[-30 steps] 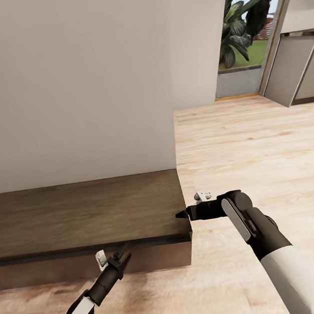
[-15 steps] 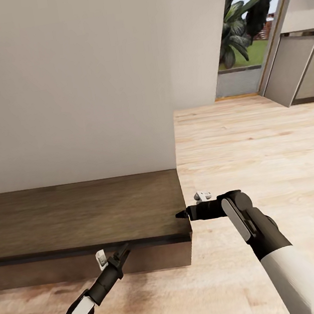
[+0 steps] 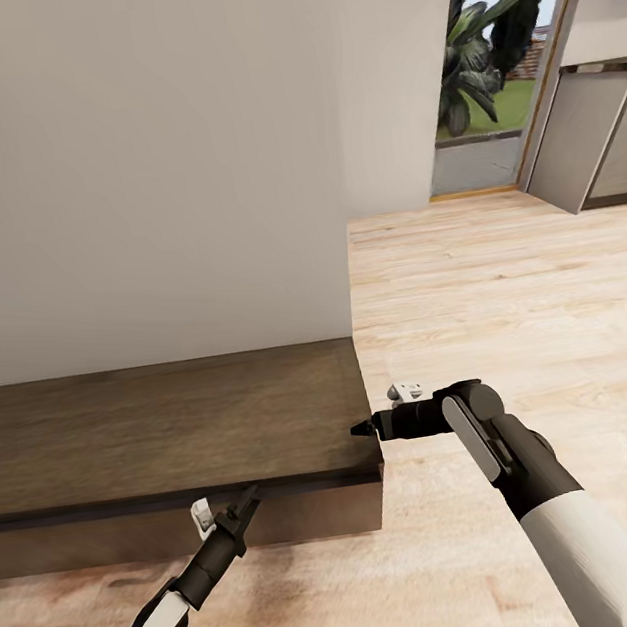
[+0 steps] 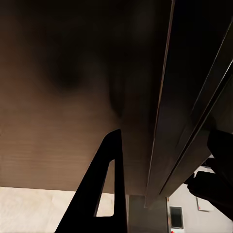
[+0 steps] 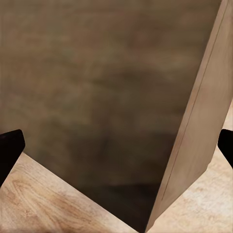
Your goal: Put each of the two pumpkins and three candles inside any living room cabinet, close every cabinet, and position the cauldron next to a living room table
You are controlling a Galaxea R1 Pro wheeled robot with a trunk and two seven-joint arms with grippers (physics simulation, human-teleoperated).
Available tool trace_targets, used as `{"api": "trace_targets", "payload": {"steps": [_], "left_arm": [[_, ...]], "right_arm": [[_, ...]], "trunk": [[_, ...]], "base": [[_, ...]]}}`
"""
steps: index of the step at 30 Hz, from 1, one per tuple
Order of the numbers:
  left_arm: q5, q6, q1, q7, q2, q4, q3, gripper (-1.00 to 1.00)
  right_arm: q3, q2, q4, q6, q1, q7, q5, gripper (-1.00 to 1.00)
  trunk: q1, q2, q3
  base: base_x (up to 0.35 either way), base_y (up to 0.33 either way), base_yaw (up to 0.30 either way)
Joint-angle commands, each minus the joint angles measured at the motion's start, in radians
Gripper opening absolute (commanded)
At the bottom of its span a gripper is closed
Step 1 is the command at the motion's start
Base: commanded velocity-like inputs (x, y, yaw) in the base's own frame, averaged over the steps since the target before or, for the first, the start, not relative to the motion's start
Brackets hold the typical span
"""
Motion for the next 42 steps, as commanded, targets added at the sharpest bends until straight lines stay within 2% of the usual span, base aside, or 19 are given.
{"api": "trace_targets", "payload": {"steps": [1, 5, 11, 42], "left_arm": [[-0.010, 0.004, -0.003, -0.002, -0.001, 0.001, 0.023, -1.00], [-0.010, 0.003, -0.003, -0.002, -0.001, 0.001, 0.023, -1.00], [-0.011, 0.003, -0.003, -0.002, -0.001, 0.001, 0.023, -1.00], [-0.013, 0.003, -0.003, 0.001, -0.001, 0.003, 0.022, -1.00]], "right_arm": [[-0.001, 0.000, 0.000, 0.004, -0.001, 0.005, 0.004, 1.00], [0.000, 0.000, 0.000, 0.004, -0.001, 0.005, 0.004, 1.00], [0.000, 0.000, 0.000, 0.004, -0.001, 0.005, 0.004, 1.00], [-0.004, 0.000, -0.001, 0.004, -0.001, 0.005, 0.004, 1.00]], "trunk": [[0.000, 0.000, -0.001], [0.000, 0.000, -0.001], [-0.003, 0.001, 0.023], [-0.003, 0.001, 0.023]], "base": [[0.000, 0.000, 0.000], [0.000, 0.000, 0.000], [0.000, 0.000, 0.000], [0.000, 0.000, 0.000]]}}
